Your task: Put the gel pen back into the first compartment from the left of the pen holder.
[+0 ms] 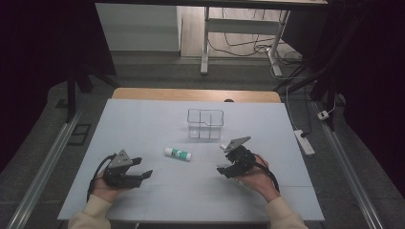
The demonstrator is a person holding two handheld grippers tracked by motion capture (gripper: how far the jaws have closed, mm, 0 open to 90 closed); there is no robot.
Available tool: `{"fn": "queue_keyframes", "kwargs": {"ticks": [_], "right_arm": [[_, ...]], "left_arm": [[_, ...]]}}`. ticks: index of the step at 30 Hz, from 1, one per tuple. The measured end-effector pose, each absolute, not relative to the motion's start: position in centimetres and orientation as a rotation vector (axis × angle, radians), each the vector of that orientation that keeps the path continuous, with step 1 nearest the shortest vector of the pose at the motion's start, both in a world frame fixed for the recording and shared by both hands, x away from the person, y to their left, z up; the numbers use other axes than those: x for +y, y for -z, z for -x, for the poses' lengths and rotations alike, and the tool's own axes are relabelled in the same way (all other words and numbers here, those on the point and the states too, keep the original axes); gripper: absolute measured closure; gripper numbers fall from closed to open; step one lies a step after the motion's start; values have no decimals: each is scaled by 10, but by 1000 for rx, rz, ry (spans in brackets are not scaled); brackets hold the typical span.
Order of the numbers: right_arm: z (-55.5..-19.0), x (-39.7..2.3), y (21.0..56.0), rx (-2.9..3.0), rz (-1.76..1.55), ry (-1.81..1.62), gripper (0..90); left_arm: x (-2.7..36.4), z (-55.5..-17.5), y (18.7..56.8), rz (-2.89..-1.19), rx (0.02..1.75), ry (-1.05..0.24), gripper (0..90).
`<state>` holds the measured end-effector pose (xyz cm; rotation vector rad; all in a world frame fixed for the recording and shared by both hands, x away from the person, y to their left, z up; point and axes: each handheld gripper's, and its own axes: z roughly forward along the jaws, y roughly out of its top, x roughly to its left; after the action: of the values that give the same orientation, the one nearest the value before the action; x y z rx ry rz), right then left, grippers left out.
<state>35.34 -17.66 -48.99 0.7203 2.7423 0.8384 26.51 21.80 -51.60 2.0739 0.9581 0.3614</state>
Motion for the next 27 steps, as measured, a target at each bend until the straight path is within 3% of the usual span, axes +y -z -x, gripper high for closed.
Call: {"fn": "queue_keyframes", "kwargs": {"ticks": [27], "right_arm": [[-353, -166, 505, 2807, -776, -660, 588]], "left_arm": [[217, -265, 515, -2075, 957, -371, 330]]}}
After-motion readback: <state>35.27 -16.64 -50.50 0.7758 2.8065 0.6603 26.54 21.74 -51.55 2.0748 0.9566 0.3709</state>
